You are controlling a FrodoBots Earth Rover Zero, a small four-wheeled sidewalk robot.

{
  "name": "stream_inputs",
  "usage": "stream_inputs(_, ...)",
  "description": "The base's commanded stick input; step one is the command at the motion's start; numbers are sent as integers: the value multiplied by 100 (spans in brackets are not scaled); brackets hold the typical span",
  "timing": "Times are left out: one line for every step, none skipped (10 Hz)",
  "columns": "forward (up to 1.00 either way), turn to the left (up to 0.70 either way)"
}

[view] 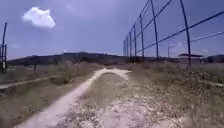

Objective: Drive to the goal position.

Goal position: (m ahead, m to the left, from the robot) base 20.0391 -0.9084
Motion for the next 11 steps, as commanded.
stream_inputs(70,0)
stream_inputs(70,-7)
stream_inputs(70,-18)
stream_inputs(70,-24)
stream_inputs(70,0)
stream_inputs(70,0)
stream_inputs(70,0)
stream_inputs(70,0)
stream_inputs(70,0)
stream_inputs(70,0)
stream_inputs(70,0)
